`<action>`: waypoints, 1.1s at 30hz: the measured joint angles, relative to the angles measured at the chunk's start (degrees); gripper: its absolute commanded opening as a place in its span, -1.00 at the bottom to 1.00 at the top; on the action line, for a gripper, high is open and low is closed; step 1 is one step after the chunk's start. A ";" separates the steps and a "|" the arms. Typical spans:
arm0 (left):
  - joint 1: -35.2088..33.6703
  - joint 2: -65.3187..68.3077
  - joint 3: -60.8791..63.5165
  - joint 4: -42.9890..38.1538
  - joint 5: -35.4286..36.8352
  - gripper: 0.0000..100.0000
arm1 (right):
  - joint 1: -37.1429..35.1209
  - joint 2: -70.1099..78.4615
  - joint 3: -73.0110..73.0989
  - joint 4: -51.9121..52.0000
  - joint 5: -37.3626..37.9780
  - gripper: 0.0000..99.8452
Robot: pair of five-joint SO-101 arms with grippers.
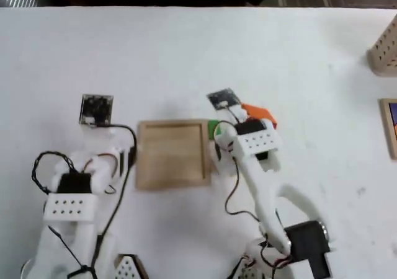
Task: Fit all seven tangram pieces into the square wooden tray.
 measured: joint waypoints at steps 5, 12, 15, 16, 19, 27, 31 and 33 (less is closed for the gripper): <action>0.00 0.00 0.00 0.00 0.00 -0.53 | -5.54 -8.26 0.00 0.35 0.00 -0.96; -3.43 0.00 0.00 0.00 0.00 -0.53 | -16.44 -9.85 0.00 -6.33 -5.27 -0.96; -6.51 0.00 0.00 -0.09 1.32 -0.52 | -18.64 -6.07 0.00 -11.78 -6.77 -0.96; -7.21 0.00 0.00 -0.09 1.76 -0.52 | -19.52 -4.40 0.00 -13.71 -6.77 -0.96; -8.26 0.00 0.00 -0.79 2.37 -0.52 | -21.45 0.09 0.00 -18.90 -7.03 -0.96; -8.62 0.00 0.00 -1.32 2.73 -0.52 | -23.03 8.09 0.00 -26.29 -8.26 -0.49; -8.62 0.00 0.00 -1.32 2.73 -0.52 | -23.03 8.09 0.00 -26.29 -10.55 -0.37; -8.62 0.00 0.00 -1.32 2.73 -0.52 | -23.03 8.09 0.00 -26.20 -10.64 -0.37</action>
